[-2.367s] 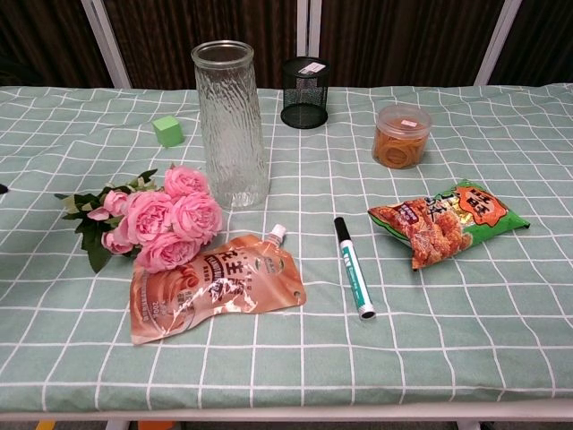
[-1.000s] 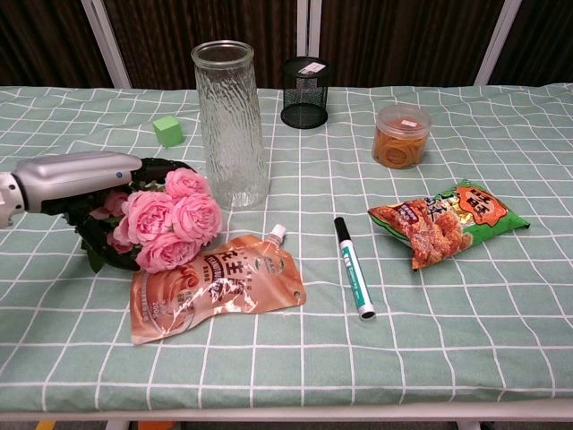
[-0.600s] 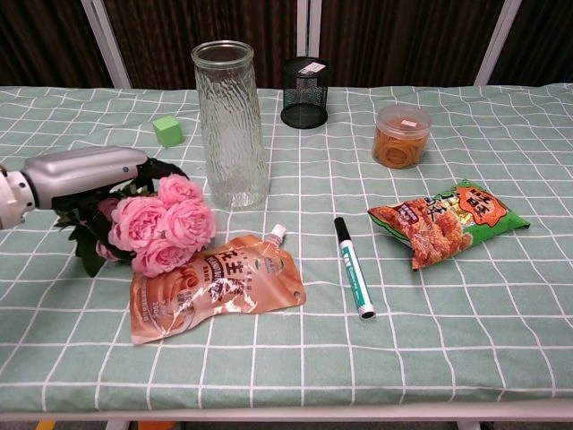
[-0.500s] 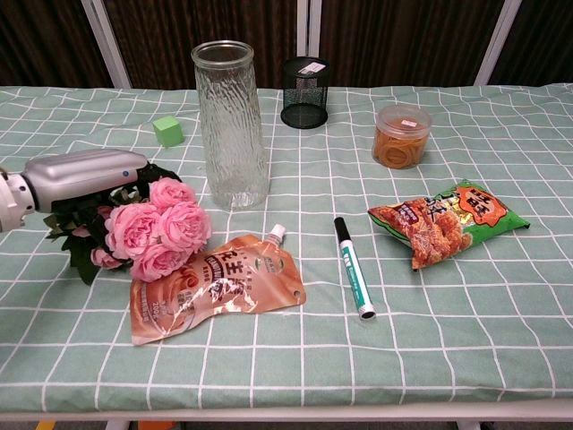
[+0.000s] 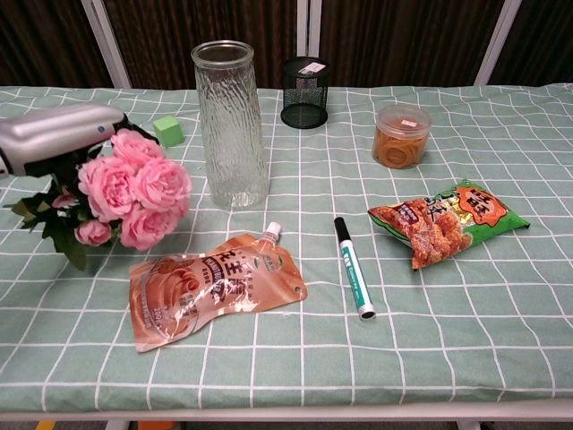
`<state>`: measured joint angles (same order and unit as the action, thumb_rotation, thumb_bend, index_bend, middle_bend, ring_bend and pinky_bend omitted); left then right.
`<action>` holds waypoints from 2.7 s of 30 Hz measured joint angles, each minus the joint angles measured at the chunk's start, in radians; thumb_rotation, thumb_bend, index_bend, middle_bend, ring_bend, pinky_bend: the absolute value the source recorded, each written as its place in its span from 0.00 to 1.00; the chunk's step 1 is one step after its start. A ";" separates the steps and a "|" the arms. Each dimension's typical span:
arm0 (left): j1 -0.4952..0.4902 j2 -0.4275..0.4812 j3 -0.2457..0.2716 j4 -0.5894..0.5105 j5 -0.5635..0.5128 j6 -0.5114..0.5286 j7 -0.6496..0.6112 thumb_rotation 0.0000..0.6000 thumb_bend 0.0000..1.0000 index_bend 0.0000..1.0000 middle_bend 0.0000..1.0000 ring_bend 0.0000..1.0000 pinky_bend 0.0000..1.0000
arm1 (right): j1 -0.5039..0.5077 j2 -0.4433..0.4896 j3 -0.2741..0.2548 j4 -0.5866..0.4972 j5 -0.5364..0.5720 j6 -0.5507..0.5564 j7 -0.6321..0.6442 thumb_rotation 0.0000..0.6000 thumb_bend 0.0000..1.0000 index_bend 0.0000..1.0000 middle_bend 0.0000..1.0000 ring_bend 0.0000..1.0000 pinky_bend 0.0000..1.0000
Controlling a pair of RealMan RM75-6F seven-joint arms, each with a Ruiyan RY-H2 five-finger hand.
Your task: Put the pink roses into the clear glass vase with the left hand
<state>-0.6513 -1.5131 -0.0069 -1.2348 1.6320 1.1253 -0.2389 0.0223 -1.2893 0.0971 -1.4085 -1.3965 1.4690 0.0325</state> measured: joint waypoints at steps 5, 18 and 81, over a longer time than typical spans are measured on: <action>0.023 0.079 -0.045 -0.059 -0.017 0.088 0.033 1.00 0.13 0.59 0.49 0.43 0.57 | 0.000 0.001 0.000 -0.005 -0.004 0.004 -0.004 1.00 0.13 0.00 0.00 0.00 0.00; 0.074 0.188 -0.260 -0.144 -0.146 0.325 0.207 1.00 0.13 0.59 0.49 0.43 0.57 | 0.002 0.004 0.000 -0.018 -0.013 0.011 -0.013 1.00 0.13 0.00 0.00 0.00 0.00; -0.170 -0.229 -0.728 -0.369 -0.711 0.252 -0.251 1.00 0.13 0.54 0.44 0.40 0.54 | 0.001 -0.019 0.004 0.058 0.026 -0.038 0.059 1.00 0.13 0.00 0.00 0.00 0.00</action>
<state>-0.8213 -1.7417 -0.7345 -1.6040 0.9207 1.3777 -0.4904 0.0237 -1.3087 0.1012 -1.3505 -1.3701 1.4313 0.0920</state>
